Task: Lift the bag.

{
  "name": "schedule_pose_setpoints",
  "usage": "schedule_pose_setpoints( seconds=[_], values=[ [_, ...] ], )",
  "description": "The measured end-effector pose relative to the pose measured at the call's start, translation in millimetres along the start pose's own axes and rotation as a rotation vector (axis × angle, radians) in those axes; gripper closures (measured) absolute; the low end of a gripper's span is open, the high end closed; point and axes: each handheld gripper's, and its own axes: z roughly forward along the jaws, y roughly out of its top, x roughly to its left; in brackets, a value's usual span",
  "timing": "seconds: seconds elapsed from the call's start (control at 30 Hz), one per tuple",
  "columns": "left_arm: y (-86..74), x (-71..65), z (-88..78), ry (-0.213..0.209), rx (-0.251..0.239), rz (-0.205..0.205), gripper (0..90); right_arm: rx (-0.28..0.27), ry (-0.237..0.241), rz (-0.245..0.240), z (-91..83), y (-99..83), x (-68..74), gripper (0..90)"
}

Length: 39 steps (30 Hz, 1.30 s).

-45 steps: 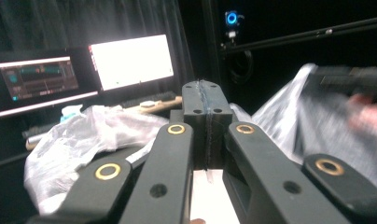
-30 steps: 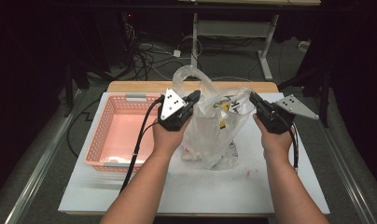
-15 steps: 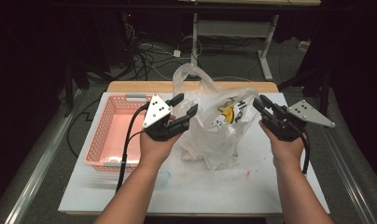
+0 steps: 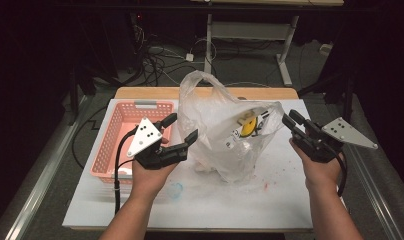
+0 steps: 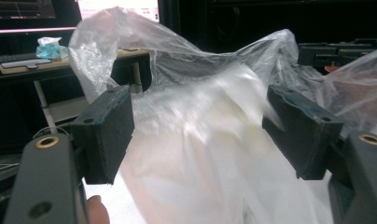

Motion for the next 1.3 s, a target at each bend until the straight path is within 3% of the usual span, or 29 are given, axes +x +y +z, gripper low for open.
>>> schedule_pose_setpoints(
  seconds=[0.1,0.27,0.43,0.63,0.8,1.07,1.2,1.3],
  values=[
    [-0.8,1.8,-8.2,0.01,-0.002,0.018,21.5,0.006,0.005,-0.005,-3.9,-3.4,0.5,71.1],
    [-13.7,1.1,-11.6,0.009,0.049,-0.002,19.8,0.02,0.005,-0.001,-10.1,-9.6,1.1,70.1],
    [-35.1,-2.6,-2.7,-0.013,0.119,-0.02,18.0,0.049,0.012,0.005,-13.6,-19.3,0.4,68.5],
    [-61.5,-9.9,13.5,-0.046,0.206,-0.048,14.3,0.134,0.035,0.005,-10.3,-39.1,0.4,62.6],
    [-78.7,-22.9,27.4,-0.092,0.277,-0.044,8.9,0.243,0.077,-0.004,-4.2,-63.9,0.9,49.5],
    [-105.0,-42.6,45.6,-0.179,0.374,-0.066,0.0,0.394,0.099,0.048,-1.9,-105.2,2.6,27.7],
    [-119.4,-47.6,52.3,-0.187,0.426,-0.059,0.0,0.404,0.093,0.051,-5.9,-120.0,2.3,20.6],
    [-134.3,-48.6,56.9,-0.164,0.478,-0.028,0.0,0.419,0.091,0.036,-11.1,-126.3,1.0,15.1]
  ],
)
